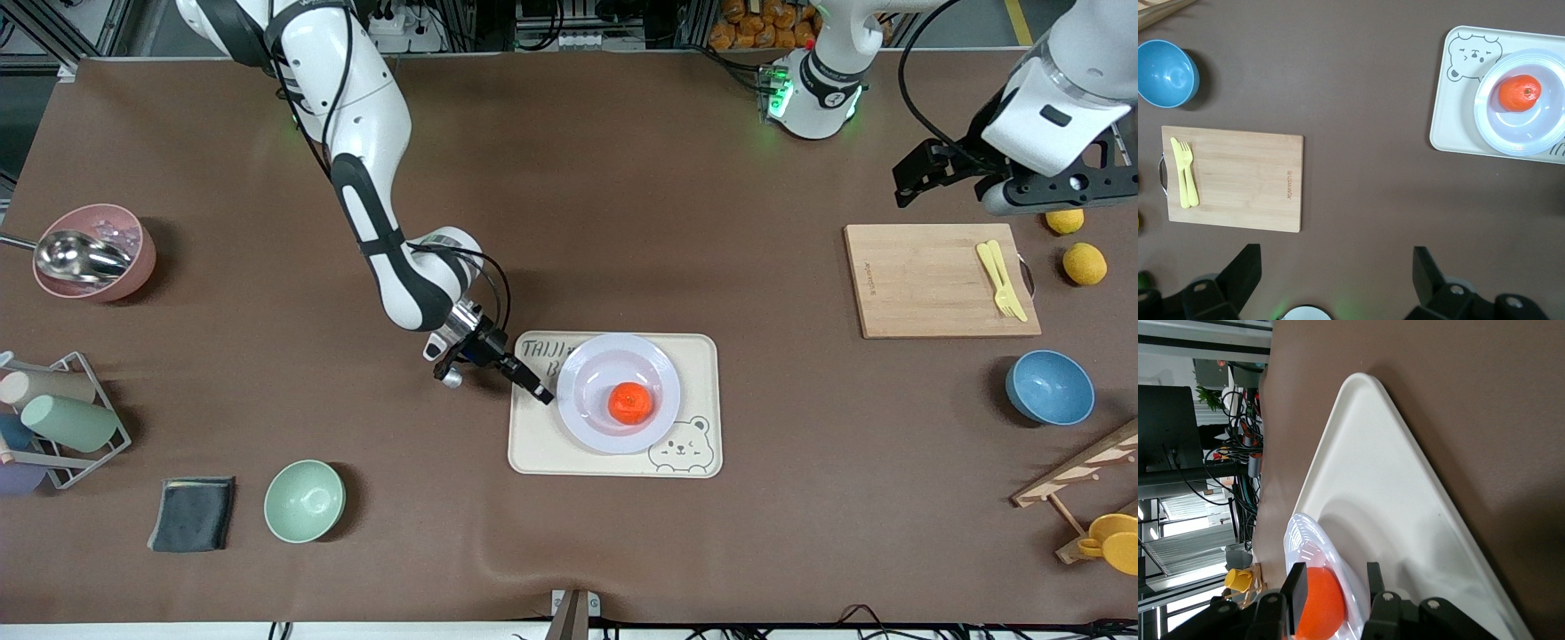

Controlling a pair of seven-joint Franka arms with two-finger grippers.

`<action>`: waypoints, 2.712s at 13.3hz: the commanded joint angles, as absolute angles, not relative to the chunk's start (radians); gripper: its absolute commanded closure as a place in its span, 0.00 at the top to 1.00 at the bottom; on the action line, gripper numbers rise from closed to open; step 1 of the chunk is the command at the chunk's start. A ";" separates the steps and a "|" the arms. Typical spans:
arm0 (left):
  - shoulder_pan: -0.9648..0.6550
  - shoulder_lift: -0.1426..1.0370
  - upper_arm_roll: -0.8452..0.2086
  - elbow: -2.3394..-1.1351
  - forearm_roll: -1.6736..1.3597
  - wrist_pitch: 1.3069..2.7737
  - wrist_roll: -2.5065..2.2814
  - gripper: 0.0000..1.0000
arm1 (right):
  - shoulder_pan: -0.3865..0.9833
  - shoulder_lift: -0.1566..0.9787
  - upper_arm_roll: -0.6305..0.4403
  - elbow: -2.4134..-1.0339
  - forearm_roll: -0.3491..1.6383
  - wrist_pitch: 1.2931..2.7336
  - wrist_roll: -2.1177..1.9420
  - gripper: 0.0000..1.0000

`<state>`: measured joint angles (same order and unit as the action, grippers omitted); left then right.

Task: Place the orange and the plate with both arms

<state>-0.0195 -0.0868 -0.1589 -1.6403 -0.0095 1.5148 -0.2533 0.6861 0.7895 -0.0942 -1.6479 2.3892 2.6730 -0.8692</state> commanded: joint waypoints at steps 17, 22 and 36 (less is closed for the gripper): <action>-0.066 -0.023 -0.071 -1.583 -0.014 1.500 -0.170 1.00 | 0.261 0.654 -0.092 -1.566 1.143 2.211 -0.020 0.64; -0.067 -0.023 -0.072 -1.563 0.005 1.523 -0.170 1.00 | 0.120 0.572 -0.100 -1.552 0.795 2.010 -0.026 1.00; -0.066 -0.034 -0.091 -1.562 0.043 1.557 -0.081 1.00 | -0.023 0.460 -0.115 -1.183 0.227 1.368 -0.019 1.00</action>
<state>-0.0673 -0.0339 -0.0920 -1.5722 0.0401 1.5539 -0.1066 -0.0148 0.4526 -0.1237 -1.2723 0.2743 1.4757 -0.0845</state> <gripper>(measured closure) 0.000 0.000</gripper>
